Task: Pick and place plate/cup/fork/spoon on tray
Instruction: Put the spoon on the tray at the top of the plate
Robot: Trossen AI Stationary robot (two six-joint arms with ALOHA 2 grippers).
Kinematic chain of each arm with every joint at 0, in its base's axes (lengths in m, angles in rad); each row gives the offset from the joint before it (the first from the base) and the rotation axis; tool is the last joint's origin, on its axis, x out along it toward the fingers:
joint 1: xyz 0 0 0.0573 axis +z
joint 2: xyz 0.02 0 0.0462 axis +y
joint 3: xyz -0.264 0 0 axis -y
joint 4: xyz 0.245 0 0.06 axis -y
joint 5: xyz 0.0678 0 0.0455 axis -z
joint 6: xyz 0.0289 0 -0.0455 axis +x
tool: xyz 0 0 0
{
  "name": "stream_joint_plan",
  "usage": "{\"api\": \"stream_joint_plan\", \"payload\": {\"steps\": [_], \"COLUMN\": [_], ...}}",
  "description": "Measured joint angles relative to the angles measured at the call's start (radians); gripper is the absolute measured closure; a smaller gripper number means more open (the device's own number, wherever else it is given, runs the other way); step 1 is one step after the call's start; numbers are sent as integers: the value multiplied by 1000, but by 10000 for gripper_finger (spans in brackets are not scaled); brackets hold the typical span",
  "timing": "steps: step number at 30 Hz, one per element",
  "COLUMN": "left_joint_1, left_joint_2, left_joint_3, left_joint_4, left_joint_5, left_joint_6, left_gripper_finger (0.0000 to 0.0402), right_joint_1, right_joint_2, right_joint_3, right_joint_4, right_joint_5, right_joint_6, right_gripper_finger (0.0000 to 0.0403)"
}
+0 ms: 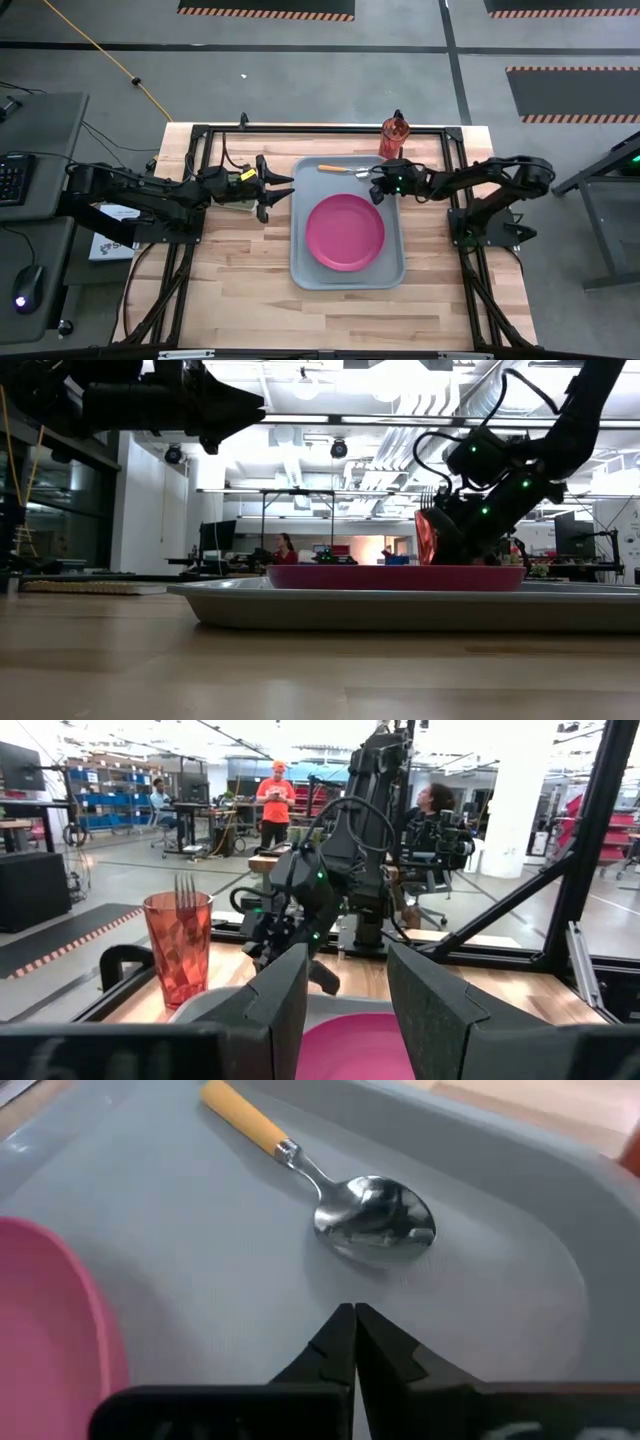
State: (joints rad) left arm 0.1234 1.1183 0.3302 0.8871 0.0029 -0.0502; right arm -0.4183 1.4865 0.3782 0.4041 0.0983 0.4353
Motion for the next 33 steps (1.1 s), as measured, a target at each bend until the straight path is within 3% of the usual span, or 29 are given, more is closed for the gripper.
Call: {"api": "stream_joint_plan", "payload": {"steps": [5, 13, 21, 33], "left_joint_1": [0, 0, 0, 0], "left_joint_2": [0, 0, 0, 0], "left_joint_3": [0, 0, 0, 0], "left_joint_4": [0, 0, -13, -22], "left_joint_5": [-18, -18, -18, -18], "left_joint_6": [1, 2, 0, -1], "left_gripper_finger": [271, 271, 271, 271], "right_joint_1": [0, -2, -3, -3], "right_joint_2": [61, 104, 104, 104], "right_joint_3": [0, 57, 131, 133], "right_joint_4": [90, 93, -52, -82], "right_joint_5": [0, 25, 51, -70], "right_joint_6": [-7, -26, -76, -188], "right_gripper_finger": [403, 403, 403, 403]}}
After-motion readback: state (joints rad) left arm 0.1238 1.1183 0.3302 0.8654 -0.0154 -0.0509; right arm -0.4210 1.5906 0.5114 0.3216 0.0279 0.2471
